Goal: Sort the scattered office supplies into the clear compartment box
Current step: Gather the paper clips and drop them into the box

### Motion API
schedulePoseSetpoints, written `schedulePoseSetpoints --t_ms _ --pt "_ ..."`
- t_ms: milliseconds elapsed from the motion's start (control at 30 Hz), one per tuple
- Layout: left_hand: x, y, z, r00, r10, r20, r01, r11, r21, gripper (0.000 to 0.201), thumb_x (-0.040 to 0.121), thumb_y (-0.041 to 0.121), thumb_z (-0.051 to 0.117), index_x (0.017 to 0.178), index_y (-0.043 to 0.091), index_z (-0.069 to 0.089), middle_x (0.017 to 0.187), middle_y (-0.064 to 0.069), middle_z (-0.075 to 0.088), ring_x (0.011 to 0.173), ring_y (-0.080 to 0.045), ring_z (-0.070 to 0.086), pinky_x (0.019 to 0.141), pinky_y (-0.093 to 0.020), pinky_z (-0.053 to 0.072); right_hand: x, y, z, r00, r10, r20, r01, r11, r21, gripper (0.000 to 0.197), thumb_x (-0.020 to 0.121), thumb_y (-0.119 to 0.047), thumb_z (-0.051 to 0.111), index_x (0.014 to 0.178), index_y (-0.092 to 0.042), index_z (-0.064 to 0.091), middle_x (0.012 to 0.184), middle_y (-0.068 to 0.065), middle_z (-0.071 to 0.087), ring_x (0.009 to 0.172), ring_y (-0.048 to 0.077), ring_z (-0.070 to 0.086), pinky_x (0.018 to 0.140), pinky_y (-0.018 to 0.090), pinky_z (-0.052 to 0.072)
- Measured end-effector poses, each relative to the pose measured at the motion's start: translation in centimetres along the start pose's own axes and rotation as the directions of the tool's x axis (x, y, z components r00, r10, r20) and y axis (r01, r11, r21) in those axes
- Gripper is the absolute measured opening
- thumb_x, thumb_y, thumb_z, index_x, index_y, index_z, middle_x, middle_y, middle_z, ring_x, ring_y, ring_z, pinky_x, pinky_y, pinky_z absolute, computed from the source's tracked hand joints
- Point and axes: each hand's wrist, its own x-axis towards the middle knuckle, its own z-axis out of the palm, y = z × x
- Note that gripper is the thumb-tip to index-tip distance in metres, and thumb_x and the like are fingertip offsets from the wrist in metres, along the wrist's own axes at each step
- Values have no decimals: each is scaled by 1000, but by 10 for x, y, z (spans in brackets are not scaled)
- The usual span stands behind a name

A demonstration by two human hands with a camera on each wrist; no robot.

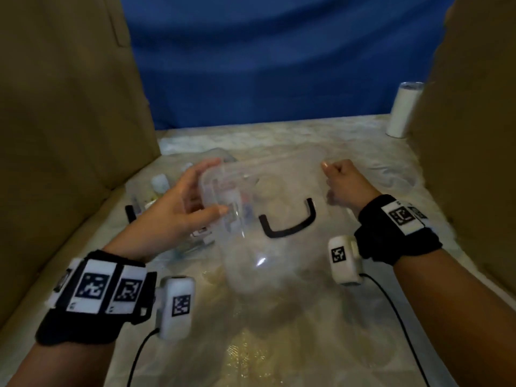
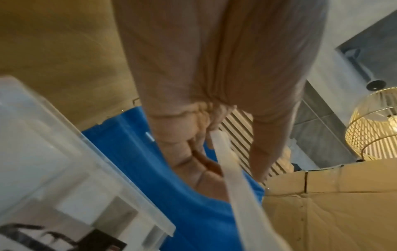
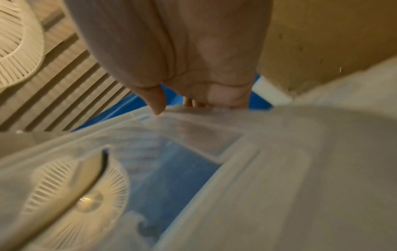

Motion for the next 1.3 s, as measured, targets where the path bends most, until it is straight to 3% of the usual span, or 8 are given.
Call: schedulePoseSetpoints --t_ms 167,267,333,433,600,967,1133,1300 --pt "-22 -21 -22 971 -124 -204 149 983 111 91 92 21 58 141 55 -10 113 2 63 100 -26 66 86 -45 56 5 -30 49 999 9 45 -17 985 172 23 96 -38 49 96 -18 38 72 5 46 55 15 43 55 30 41" --pt "-23 -26 -40 878 -91 -470 86 996 -32 75 92 18 57 148 39 12 116 11 57 96 -8 64 80 -36 56 3 -60 71 994 -54 97 25 961 276 15 96 -16 50 102 -16 36 75 7 44 53 16 42 52 31 40" --pt "-17 -27 -54 769 -78 -634 38 996 -76 51 93 18 55 141 26 38 119 7 59 97 -4 61 75 -26 54 4 -78 82 973 -163 162 113 953 282 33 93 -5 51 119 -13 32 85 8 50 64 20 53 63 36 49" --pt "-3 -37 -73 676 -138 -724 31 987 -159 35 94 18 54 129 18 55 121 -5 64 108 -21 62 90 -42 53 10 -95 99 900 -310 306 329 944 -10 58 88 -12 60 138 -18 29 129 7 48 111 26 57 99 44 49" --pt "21 -59 -86 629 -244 -738 82 965 -248 31 95 17 47 124 16 58 115 -9 66 103 -25 64 85 -39 53 24 -93 132 870 -283 403 446 801 -399 70 94 -24 54 152 -18 15 158 8 21 140 24 33 116 38 29" --pt "40 -107 -77 673 -354 -649 318 931 -178 72 80 27 35 149 19 18 151 -12 33 137 -33 35 113 -52 30 55 -68 160 897 -154 414 389 721 -574 45 99 -12 37 143 -15 39 152 9 31 136 26 37 111 30 28" --pt "46 -97 -88 671 -375 -639 395 911 -120 57 98 13 31 151 15 11 149 -12 34 132 -31 38 105 -33 30 48 -65 164 926 -70 372 320 669 -671 54 97 -49 30 147 -29 27 153 9 27 133 34 40 106 39 33" --pt "56 -93 -99 675 -340 -655 469 883 26 53 101 13 32 151 11 16 151 -16 32 136 -31 34 111 -35 26 36 -63 166 943 -38 329 267 675 -687 83 83 -71 40 149 -26 20 152 9 24 133 36 38 107 44 35"
